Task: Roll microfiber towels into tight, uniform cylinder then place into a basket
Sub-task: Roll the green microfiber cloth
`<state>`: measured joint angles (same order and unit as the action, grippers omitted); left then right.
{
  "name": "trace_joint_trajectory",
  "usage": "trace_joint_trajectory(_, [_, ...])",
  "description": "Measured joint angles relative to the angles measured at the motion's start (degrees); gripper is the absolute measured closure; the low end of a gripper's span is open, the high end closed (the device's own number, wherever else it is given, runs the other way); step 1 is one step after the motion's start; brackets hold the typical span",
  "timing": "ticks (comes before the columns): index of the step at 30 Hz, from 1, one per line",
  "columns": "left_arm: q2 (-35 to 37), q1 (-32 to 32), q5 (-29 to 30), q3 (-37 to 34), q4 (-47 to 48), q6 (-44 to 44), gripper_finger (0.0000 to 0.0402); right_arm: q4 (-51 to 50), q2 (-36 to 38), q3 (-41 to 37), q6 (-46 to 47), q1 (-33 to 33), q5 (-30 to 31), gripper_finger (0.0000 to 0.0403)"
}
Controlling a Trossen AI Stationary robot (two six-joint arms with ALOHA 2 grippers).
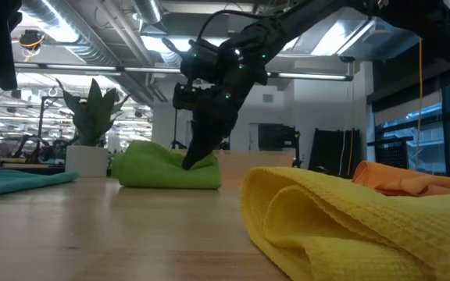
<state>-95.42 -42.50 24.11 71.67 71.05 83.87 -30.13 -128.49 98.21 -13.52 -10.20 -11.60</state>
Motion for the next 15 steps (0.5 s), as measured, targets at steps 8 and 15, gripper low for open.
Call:
trace_joint_trajectory(8, [0.0, 0.0, 0.0, 0.0, 0.0, 0.0, 0.0337, 0.4, 0.0, 0.0, 2.7, 0.0, 0.0, 0.0345])
trace_joint_trajectory(15, [0.0, 0.0, 0.0, 0.0, -0.2, 0.0, 0.0337, 0.6, 0.0, 0.0, 3.0, 0.0, 0.1, 0.0315])
